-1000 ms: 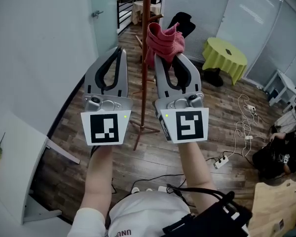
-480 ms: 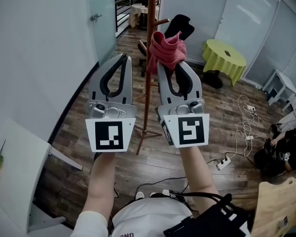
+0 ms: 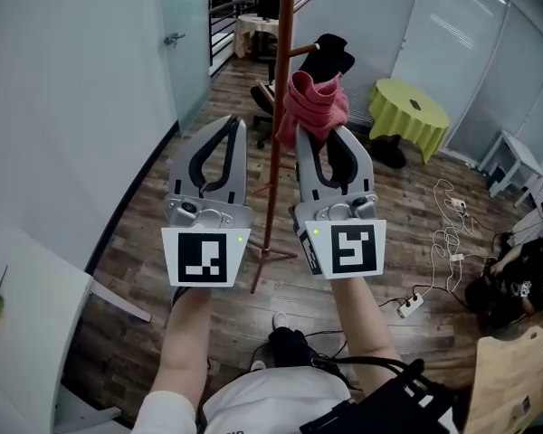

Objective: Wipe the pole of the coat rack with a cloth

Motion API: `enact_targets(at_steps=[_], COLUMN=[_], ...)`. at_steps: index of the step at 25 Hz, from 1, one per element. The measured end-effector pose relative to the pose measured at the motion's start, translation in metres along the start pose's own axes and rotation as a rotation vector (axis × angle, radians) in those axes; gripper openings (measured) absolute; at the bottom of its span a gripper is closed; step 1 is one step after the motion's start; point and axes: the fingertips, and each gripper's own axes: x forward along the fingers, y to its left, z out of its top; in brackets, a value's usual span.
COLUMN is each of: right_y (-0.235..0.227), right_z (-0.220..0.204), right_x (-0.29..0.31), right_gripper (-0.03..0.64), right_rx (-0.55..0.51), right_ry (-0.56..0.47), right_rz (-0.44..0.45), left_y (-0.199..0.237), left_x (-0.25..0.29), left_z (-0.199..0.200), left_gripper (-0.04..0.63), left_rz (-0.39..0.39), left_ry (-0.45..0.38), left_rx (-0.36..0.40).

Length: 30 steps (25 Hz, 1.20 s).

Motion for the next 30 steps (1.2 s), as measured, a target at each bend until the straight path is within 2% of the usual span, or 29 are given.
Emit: enact_targets(at_steps=[2,15,26,30], right_y=[-0.002,-0.03,-0.069,-0.083], right_z=[-0.002,-0.022,-0.024,-0.019], right_x=[0.007,0.056,0.115,0.125], right_gripper=[0.083,0.083,0.083,0.083], right_rx=[0.004,0.034,0.016,0.019], right_ry=[-0.014,-0.101,-0.198,-0.258], right_rz=[0.003,0.041,0.135,0.153], left_y=[0.005,0.03,0.038,0.034], left_x=[0.006,0.053,0.111,0.124], left_z=[0.001,-0.031,-0.054,-0.056], left_gripper=[0.012,0.012,0.012,0.012], left_rz=[0.013,0.06,0.114,0.125], left_ry=[-0.02,-0.032,-0.05,-0.065], left_rx=[-0.034,-0.026,0.022,0.064])
